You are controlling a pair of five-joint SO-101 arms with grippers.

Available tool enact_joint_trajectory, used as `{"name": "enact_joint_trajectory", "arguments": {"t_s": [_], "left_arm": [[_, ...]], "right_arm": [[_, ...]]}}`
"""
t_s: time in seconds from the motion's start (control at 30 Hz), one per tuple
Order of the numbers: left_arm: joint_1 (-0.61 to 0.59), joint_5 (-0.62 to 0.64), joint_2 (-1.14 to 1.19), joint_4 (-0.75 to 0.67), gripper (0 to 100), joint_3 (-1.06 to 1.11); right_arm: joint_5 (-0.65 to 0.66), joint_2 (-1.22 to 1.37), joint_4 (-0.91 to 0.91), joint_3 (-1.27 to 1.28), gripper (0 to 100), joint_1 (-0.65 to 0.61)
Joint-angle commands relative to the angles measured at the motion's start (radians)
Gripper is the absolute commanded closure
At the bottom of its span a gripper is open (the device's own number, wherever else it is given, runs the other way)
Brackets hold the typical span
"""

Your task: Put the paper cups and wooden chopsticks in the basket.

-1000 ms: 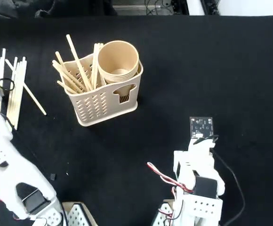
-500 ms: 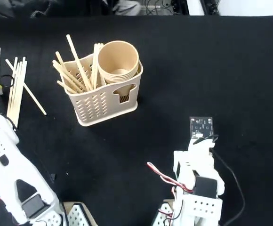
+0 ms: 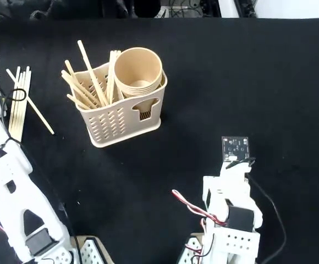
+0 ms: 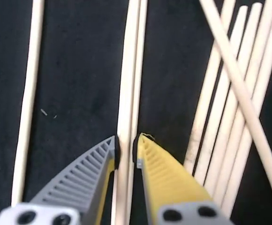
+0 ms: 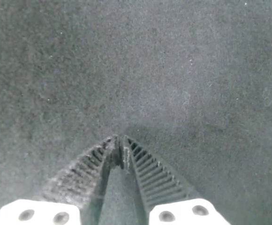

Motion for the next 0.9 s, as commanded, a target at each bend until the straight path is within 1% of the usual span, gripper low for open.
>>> {"name": "enact_joint_trajectory", "arguments": {"t_s": [0.0,0.17,0.3,0.4,0.5,0.57,0.73,0.87], "left_arm": [[-0.028,0.057,0.11,0.175,97,-0.027],[-0.027,0.091,0.002,0.308,97,-0.024],[-0.036,0.155,-0.084,0.313,97,-0.013],[-0.042,0.176,-0.137,0.315,97,0.021],[-0.042,0.178,-0.203,0.315,97,0.11],[-0.041,0.178,-0.261,0.315,97,0.206],[-0.018,0.16,-0.448,0.315,97,0.45],[0.004,0.144,-0.595,0.315,97,0.601]], "right_arm": [[0.0,-0.067,0.003,-0.008,98.5,-0.011],[0.0,-0.067,0.003,-0.008,98.5,-0.011],[0.0,-0.067,0.003,-0.008,98.5,-0.011],[0.0,-0.067,0.003,-0.008,98.5,-0.011],[0.0,-0.067,0.003,-0.008,98.5,-0.011],[0.0,-0.067,0.003,-0.008,98.5,-0.011],[0.0,-0.067,0.003,-0.008,98.5,-0.011],[0.0,-0.067,0.003,-0.008,98.5,-0.011]]}}
